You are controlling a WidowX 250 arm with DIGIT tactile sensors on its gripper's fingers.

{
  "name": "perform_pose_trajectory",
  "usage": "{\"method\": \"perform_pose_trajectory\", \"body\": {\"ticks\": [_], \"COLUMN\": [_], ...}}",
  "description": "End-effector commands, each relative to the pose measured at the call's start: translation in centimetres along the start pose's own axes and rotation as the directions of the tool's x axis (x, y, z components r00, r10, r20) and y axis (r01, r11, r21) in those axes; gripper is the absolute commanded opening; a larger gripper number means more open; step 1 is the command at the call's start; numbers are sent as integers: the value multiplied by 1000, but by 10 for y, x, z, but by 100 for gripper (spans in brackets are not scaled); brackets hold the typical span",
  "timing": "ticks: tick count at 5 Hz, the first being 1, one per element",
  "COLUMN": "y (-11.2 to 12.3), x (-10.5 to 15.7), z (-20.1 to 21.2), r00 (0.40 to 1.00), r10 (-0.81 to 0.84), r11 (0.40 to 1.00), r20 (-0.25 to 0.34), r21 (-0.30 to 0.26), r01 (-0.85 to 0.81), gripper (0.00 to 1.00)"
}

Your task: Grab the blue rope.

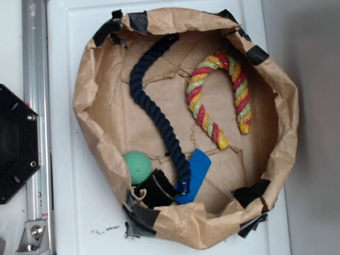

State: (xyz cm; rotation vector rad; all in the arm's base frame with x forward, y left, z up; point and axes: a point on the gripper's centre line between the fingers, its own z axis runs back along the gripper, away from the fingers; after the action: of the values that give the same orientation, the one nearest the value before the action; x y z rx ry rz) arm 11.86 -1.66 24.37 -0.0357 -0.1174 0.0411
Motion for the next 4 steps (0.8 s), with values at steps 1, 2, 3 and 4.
{"method": "perform_pose_trajectory", "body": {"ticks": [1, 2, 3, 4], "y": [0, 31, 44, 52], "x": [0, 48, 85, 101], "z": [0, -28, -61, -107], "r00": [1000, 988, 998, 981], "r10": [0, 148, 64, -191], "r11": [1000, 989, 998, 977], "r20": [0, 44, 18, -36], "r21": [0, 9, -10, 87], "r01": [0, -148, -64, 194], "gripper": [100, 100, 100, 100]}}
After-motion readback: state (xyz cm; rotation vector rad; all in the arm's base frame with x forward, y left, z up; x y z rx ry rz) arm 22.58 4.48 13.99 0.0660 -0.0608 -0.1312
